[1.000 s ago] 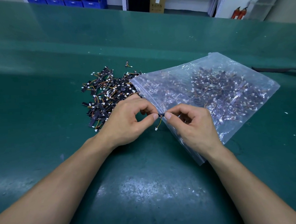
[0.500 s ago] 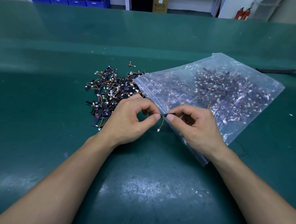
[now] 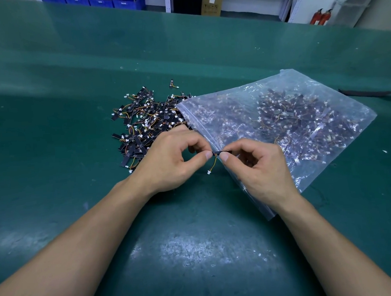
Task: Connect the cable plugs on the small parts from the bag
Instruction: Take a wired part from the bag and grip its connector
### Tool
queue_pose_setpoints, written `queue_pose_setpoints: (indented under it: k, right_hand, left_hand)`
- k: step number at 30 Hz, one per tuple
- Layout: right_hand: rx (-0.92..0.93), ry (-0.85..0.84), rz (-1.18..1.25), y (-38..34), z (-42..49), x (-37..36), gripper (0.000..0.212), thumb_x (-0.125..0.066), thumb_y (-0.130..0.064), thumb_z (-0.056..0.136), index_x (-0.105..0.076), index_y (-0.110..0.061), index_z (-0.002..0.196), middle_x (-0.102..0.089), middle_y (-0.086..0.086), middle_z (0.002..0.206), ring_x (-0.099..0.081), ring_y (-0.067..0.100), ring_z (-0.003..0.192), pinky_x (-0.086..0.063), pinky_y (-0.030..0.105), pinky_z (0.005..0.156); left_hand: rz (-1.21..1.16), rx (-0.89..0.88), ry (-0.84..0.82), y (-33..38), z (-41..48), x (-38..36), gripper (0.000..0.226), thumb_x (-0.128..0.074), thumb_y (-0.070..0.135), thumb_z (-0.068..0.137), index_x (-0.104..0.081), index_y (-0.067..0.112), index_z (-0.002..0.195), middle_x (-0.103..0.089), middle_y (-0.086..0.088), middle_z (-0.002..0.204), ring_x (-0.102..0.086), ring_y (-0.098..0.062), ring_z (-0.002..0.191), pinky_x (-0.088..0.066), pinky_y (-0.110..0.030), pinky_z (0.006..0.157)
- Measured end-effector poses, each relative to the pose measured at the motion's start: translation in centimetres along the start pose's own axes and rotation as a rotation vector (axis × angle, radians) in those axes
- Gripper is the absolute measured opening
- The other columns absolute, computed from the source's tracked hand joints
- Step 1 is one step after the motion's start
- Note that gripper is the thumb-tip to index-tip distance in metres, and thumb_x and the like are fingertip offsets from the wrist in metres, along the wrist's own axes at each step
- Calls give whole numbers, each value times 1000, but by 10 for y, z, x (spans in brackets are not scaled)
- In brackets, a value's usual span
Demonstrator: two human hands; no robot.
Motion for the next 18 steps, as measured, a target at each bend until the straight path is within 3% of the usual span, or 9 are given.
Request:
queue_pose_setpoints:
  k: [4, 13, 18]
  right_hand:
    - [-5, 18, -17, 1, 1, 1, 10, -70, -22, 86, -74, -23, 78, -64, -14, 62, -50, 4, 52, -41, 19, 55]
    - [-42, 13, 16, 3, -1, 2, 5, -72, -26, 84, -74, -28, 80, -59, -10, 57, -45, 3, 48, -34, 11, 52]
    - [-67, 10, 29, 5, 0, 2, 10, -69, -26, 86, -75, -22, 78, -63, -9, 59, -49, 9, 50, -41, 22, 53]
  left_hand:
    - [-21, -2, 4, 1, -1, 0, 5, -70, 18, 85, -72, 18, 81, -63, 22, 77, -58, -12, 82, -45, -20, 76]
    - [-6, 12, -1, -3, -1, -3, 8, -69, 20, 86, -69, 25, 79, -65, 19, 77, -58, -12, 81, -45, -22, 74]
    - [-27, 16, 10, -2, 0, -2, 6, -70, 20, 85, -71, 23, 80, -66, 21, 78, -59, -13, 81, -45, -21, 75]
Point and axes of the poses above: each hand's wrist, its own z-axis towards the middle knuckle, its own x-axis out of the back of the hand, y = z × x, the point moved 7 cm from there along z, towards the middle knuckle
